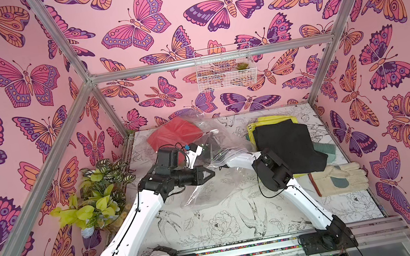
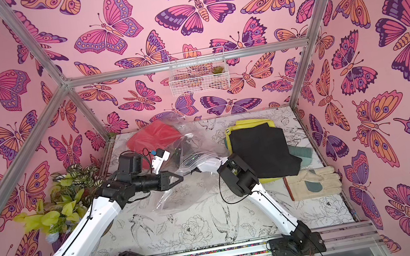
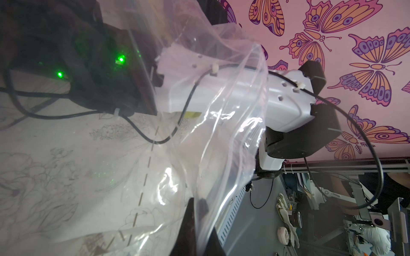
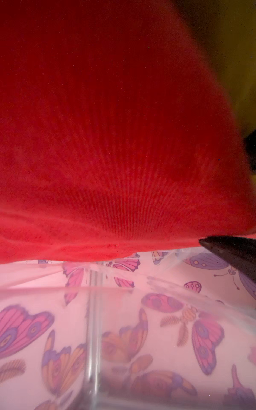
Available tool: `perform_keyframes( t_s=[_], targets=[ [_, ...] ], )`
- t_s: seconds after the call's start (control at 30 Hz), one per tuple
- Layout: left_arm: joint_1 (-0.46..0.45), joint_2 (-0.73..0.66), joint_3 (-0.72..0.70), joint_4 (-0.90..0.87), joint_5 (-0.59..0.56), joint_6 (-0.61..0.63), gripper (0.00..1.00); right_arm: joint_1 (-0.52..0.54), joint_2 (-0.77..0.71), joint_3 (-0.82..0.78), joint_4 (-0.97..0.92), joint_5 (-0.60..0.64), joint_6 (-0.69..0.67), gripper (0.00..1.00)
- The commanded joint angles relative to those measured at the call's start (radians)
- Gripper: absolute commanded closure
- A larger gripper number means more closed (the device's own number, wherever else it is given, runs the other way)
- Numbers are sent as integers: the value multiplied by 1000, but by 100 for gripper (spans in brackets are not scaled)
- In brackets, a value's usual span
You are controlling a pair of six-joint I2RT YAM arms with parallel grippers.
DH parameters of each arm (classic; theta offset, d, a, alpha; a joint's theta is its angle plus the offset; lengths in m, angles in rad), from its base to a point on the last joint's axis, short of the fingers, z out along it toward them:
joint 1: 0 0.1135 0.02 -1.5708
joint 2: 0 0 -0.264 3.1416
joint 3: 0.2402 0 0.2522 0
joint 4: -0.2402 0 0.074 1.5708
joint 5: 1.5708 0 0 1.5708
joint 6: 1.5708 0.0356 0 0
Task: Take the trousers out of the vacuum bag
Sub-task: Take out the trousers from the vacuum bag.
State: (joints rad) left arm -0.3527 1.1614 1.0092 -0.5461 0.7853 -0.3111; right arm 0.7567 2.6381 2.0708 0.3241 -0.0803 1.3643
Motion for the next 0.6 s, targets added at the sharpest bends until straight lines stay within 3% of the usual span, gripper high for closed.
perform_keyframes(
  t_s=[0.0, 0.1, 0.33, 0.57],
  targets=[
    [4, 3, -17, -13, 16, -2, 100, -31, 35, 64, -6, 11, 4, 63],
    [4, 3, -17, -13, 15, 0, 100, -31, 46, 94, -17, 5, 1, 66],
    [4, 3, -18, -13, 24, -2, 100, -32, 40, 93, -98, 25, 19, 51],
    [4, 1, -19, -12, 25, -4, 100, -32, 35, 66, -125, 51, 39, 51]
  ],
)
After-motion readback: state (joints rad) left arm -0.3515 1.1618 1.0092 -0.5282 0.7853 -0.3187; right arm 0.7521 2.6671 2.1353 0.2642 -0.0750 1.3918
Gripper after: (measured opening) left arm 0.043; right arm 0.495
